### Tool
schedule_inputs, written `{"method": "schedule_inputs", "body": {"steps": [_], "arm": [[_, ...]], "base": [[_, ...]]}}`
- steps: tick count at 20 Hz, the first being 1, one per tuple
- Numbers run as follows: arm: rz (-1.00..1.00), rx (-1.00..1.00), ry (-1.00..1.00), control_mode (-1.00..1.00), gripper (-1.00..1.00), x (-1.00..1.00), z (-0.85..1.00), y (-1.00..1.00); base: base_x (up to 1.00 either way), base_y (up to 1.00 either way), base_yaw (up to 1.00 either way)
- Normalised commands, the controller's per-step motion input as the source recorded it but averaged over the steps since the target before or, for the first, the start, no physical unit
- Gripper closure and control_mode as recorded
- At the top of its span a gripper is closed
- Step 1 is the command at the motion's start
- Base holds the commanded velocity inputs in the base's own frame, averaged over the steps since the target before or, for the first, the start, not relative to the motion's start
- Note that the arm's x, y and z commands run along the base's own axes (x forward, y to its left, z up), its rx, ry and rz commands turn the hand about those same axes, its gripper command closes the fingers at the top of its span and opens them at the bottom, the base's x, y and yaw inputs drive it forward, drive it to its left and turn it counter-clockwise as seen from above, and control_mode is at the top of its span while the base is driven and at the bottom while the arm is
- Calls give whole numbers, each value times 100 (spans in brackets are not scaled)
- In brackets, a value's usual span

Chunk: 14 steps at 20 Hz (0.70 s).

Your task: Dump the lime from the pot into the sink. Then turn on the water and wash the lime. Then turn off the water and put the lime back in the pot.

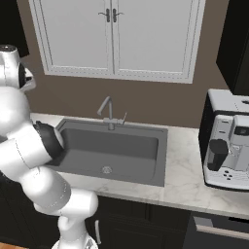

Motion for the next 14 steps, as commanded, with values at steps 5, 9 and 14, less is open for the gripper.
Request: {"method": "schedule_inputs", "body": {"steps": [5, 9, 14], "arm": [[7, -17, 0, -100, 100, -35, -18, 44], [5, -17, 0, -100, 100, -10, -39, 36], [5, -13, 0, -100, 100, -2, -43, 34]], "base": [[0, 0, 0], [0, 0, 0], [0, 0, 0]]}}
